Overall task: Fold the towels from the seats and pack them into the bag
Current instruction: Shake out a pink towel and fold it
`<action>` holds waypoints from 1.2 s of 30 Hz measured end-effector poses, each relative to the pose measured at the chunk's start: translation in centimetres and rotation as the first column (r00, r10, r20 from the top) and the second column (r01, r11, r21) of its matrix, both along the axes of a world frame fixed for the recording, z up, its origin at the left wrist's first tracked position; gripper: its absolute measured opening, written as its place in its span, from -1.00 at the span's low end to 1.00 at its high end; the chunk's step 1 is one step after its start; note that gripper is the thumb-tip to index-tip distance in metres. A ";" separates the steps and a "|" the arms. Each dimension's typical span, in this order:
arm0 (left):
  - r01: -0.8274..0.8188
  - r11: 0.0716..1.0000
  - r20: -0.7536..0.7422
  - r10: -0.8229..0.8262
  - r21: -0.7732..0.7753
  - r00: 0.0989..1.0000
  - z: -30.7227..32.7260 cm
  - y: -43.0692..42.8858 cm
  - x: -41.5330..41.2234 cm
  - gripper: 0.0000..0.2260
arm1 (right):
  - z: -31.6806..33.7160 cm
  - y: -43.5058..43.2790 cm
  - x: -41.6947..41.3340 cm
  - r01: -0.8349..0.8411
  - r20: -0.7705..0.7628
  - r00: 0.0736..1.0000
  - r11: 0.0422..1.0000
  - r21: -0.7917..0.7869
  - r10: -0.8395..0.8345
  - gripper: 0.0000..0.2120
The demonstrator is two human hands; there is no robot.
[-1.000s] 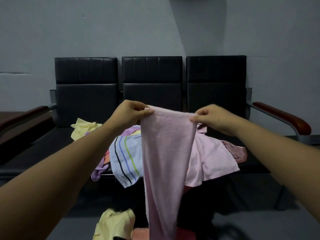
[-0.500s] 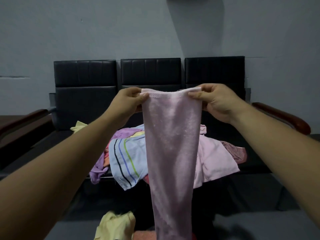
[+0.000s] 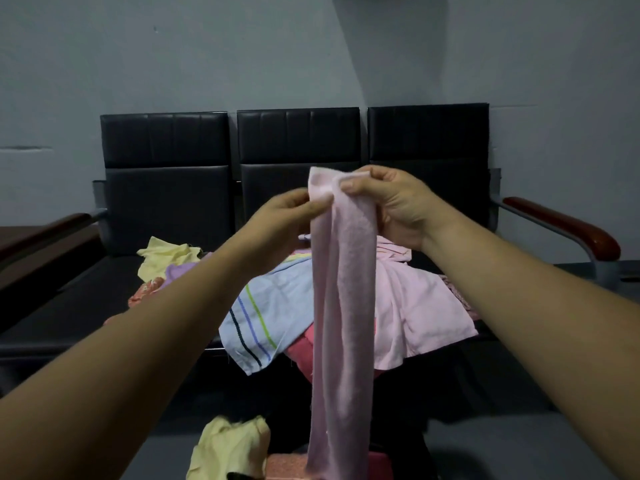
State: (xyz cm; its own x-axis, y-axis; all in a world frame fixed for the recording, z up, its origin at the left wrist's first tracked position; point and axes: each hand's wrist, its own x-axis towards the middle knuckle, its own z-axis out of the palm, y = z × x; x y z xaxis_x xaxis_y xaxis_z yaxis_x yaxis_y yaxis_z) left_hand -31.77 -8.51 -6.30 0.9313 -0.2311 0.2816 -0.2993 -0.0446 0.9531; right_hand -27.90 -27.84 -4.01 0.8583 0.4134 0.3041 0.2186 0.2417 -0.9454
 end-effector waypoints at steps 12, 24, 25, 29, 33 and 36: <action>0.150 0.974 -0.288 -0.196 -0.172 0.937 -6.0 0.3 -0.6 -0.71 | -2.2 -1.7 3.3 0.155 -0.367 0.922 0.986 0.061 -0.122 -0.66; -0.268 0.835 -0.453 0.026 -0.480 0.891 -6.6 0.6 1.4 -0.58 | -14.7 -1.1 0.8 -0.201 -0.611 0.773 0.979 0.013 0.167 -0.37; -0.284 0.837 -0.458 0.045 -0.467 0.888 -7.0 0.8 1.7 -0.58 | -15.1 -0.9 0.8 -0.190 -0.596 0.784 0.981 0.040 0.176 -0.45; -0.328 0.856 -0.459 0.124 -0.399 0.880 -9.6 2.2 3.0 -0.53 | -15.6 0.5 1.2 -0.098 -0.488 0.852 0.974 0.204 0.188 -0.52; -0.281 0.927 -0.399 0.166 -0.248 0.902 -12.0 3.5 3.3 -0.71 | -15.8 1.9 1.9 0.007 -0.472 0.869 0.951 0.310 0.147 -0.52; -0.071 0.984 -0.334 0.013 -0.164 0.943 -13.0 4.4 3.0 -0.60 | -15.2 2.3 2.7 0.081 -0.488 0.866 0.936 0.344 0.105 -0.52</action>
State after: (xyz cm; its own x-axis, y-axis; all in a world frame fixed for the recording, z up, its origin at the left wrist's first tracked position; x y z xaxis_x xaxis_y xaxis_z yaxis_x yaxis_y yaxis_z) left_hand -28.73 -4.11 -19.35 0.9862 -0.1652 -0.0116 0.0321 0.1222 0.9920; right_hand -25.24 -25.59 -19.22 0.9268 0.3740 -0.0333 -0.2572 0.5677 -0.7820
